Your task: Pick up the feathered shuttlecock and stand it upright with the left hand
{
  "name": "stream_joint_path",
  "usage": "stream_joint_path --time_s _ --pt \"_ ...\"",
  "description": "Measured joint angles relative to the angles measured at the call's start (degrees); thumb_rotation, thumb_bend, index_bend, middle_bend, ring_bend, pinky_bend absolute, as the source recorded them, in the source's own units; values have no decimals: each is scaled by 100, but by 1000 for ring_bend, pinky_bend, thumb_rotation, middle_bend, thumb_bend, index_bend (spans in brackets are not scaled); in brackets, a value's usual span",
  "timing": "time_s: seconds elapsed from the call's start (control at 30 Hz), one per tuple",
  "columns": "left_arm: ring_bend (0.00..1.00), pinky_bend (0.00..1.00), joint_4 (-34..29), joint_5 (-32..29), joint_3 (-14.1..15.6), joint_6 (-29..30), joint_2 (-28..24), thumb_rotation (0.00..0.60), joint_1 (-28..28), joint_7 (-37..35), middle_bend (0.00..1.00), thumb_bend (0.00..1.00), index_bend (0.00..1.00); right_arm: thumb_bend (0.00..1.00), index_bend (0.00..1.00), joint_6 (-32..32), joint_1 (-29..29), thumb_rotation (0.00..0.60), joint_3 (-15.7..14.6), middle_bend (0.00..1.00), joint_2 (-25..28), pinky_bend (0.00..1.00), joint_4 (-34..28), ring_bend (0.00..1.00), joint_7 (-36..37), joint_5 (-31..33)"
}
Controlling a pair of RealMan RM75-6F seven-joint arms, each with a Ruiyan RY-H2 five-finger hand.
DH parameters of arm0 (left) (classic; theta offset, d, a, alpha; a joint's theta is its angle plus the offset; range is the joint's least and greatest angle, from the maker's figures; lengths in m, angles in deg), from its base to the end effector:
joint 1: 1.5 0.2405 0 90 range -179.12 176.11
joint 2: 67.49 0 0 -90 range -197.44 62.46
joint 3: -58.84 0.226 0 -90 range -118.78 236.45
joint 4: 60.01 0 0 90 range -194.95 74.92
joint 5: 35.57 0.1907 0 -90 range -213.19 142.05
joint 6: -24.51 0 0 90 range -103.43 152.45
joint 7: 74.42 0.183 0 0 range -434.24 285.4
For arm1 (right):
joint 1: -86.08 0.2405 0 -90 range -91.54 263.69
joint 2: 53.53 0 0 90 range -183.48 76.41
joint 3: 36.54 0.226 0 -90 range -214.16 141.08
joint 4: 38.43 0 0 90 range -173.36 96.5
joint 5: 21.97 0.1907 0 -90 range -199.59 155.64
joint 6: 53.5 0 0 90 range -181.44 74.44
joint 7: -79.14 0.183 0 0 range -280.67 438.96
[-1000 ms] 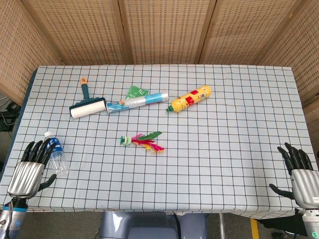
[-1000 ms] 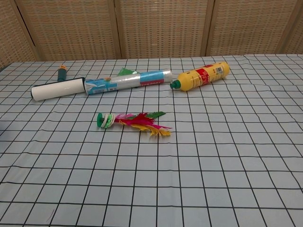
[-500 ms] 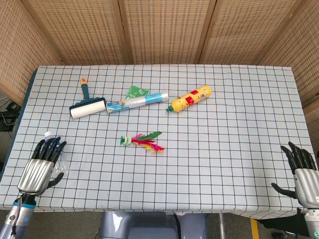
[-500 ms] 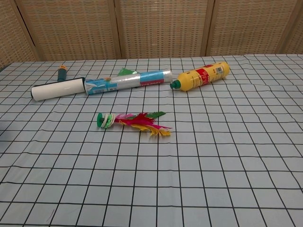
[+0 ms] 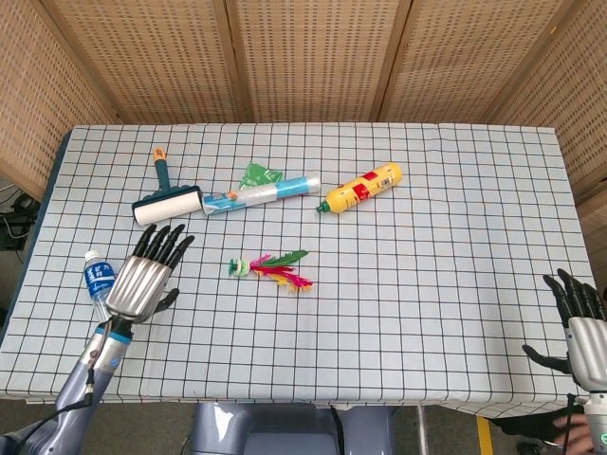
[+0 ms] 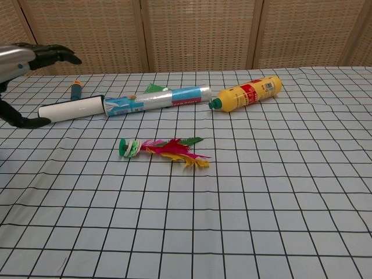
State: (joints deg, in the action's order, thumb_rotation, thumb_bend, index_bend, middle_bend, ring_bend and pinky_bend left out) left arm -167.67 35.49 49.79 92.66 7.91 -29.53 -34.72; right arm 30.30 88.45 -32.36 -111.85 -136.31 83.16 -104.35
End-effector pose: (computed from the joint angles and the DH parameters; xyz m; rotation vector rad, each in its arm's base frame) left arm -0.1291 0.2954 0.0637 -1.7773 -0.6933 -0.8425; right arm -0.2838 -0.2072 0.1880 1.2844 -1.0002 0.9013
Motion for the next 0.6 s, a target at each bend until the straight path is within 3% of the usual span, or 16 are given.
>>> stream_joint_path --time_s 0.13,0.47,0.6 --pt "0 0 241 -749 -253 -461 351 600 -520 315 0 437 157 76 42 -49 17 600 32 0 -34 0 73 0 41 85" --pt "0 0 1077 -1720 -544 -816 1532 600 -1616 1100 0 432 337 76 44 -202 67 600 84 0 -87 0 218 0 114 258" --pt "0 0 1422 -1982 -571 -823 1930 600 -1953 1380 0 372 389 76 49 -247 72 600 103 0 -99 0 283 0 187 329"
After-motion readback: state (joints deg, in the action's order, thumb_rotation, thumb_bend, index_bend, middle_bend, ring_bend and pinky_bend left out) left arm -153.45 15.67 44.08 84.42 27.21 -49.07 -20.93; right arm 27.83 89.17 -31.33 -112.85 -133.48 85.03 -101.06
